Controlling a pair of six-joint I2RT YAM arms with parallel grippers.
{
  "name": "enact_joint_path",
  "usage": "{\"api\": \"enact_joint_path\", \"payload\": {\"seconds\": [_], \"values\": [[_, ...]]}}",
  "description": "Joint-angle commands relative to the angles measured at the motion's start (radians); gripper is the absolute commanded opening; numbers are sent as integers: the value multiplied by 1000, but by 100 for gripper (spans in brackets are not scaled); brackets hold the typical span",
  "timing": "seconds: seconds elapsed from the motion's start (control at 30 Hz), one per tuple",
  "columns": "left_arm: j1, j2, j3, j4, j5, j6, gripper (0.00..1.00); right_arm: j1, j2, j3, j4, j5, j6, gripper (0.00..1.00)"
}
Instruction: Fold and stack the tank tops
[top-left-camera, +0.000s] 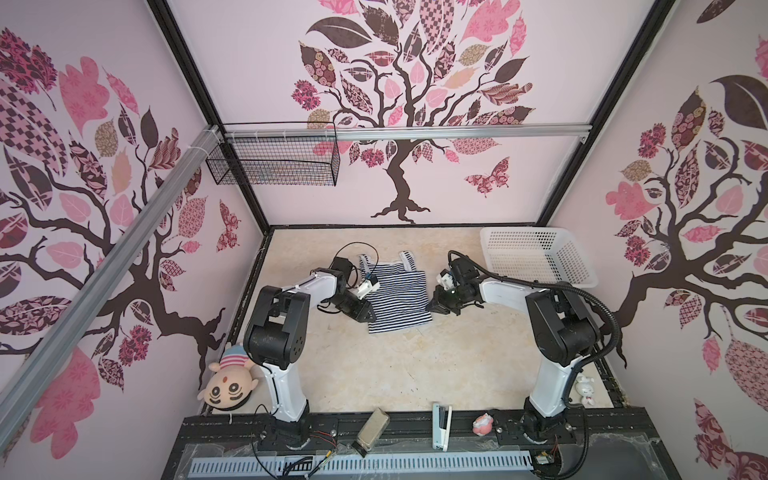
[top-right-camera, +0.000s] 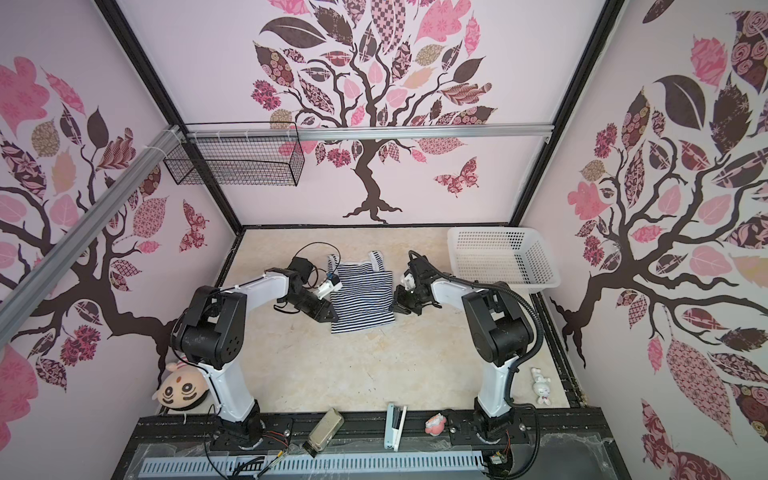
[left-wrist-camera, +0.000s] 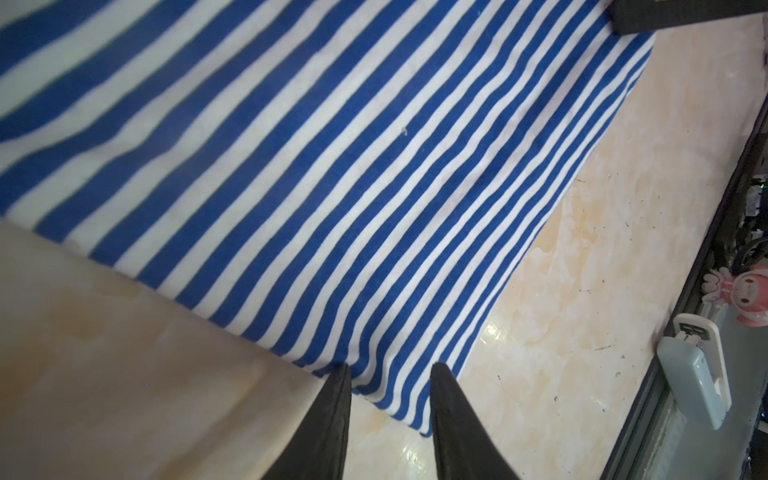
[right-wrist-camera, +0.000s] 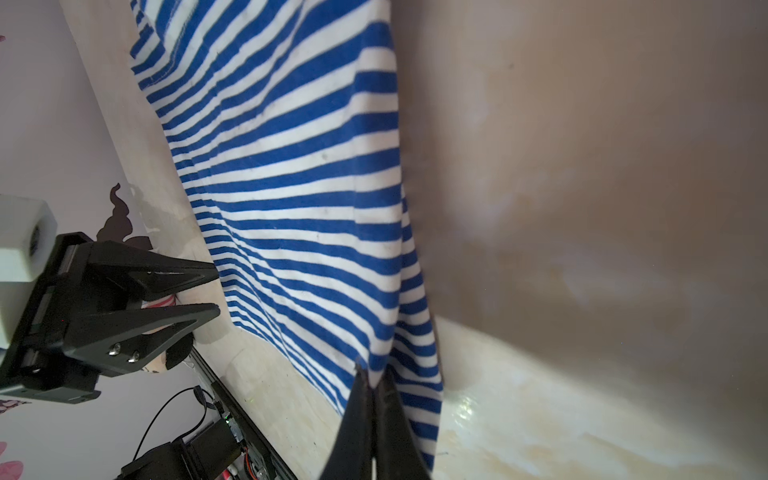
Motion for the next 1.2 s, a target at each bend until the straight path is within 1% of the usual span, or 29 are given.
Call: {"api": "enact_joint_path", "payload": {"seconds": [0.0,0.27,0.63,0.87,1.0,1.17], "values": [[10,-2,12,25,-10,-22,36,6,13,45,-22,-9,-12,6],[13,5,14,20,-40,-29,36,7,26,57,-21,-12,-10,6],[0,55,51,-8,-39,-32,36,6,26,59,-18,-15,-7,6],[-6,61,57,-14,-49,-31,35,7,25,60,-18,-15,-4,6],[-15,57,59,-22,-37,-27,30,7,27,59,-18,-15,-2,5],[-27,50,60,-31,-25,-23,18,6,24,57,-18,-14,-3,5]]}}
